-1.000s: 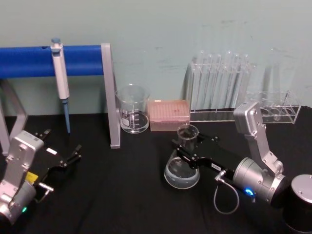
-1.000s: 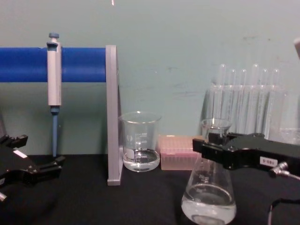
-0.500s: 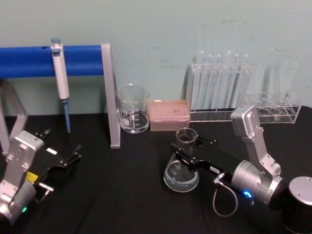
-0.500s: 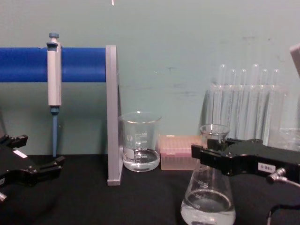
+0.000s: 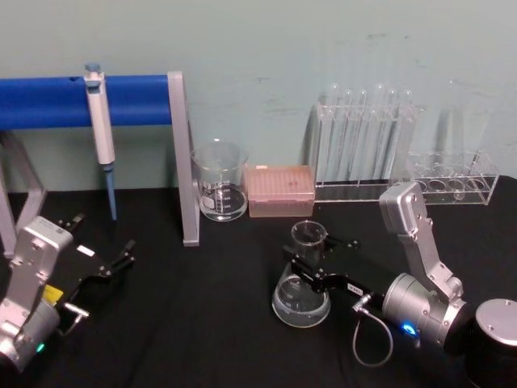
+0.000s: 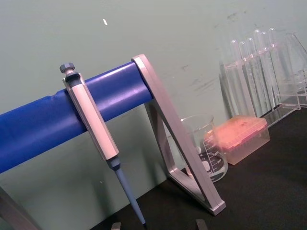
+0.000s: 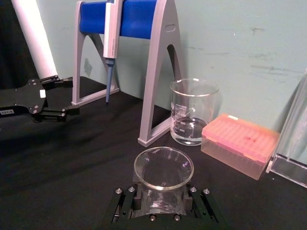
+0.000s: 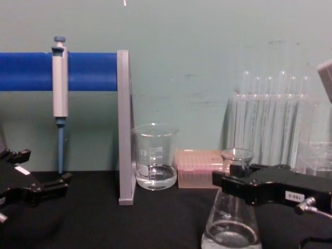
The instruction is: Grasp the erlenmeyer flask with one hand, shake it three times, then place it back.
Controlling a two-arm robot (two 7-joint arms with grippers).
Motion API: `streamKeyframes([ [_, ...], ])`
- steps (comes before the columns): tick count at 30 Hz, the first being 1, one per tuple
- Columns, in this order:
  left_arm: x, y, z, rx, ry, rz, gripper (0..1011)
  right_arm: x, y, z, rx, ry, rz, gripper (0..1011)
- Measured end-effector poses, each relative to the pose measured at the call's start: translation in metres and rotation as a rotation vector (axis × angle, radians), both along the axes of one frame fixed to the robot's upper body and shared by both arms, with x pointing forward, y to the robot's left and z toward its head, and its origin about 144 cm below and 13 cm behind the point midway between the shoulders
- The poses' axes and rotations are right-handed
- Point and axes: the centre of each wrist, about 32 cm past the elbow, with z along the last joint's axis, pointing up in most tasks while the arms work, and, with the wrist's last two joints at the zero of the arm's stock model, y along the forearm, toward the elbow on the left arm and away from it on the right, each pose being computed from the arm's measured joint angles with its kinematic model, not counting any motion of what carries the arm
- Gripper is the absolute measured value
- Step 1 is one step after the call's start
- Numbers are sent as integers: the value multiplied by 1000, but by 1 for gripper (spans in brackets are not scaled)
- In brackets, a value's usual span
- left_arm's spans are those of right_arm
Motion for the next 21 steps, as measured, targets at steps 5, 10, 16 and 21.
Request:
streamKeyframes([
  [5, 0, 0, 0, 0, 0, 0, 1001, 0, 0, -1, 2, 2, -1, 451],
  [10, 0, 0, 0, 0, 0, 0, 1001, 0, 0, -2, 5, 0, -2, 451],
  [16, 0, 0, 0, 0, 0, 0, 1001, 1, 0, -1, 2, -5, 4, 451],
  [21, 0, 0, 0, 0, 0, 0, 1001, 1, 0, -1, 2, -5, 3, 451],
])
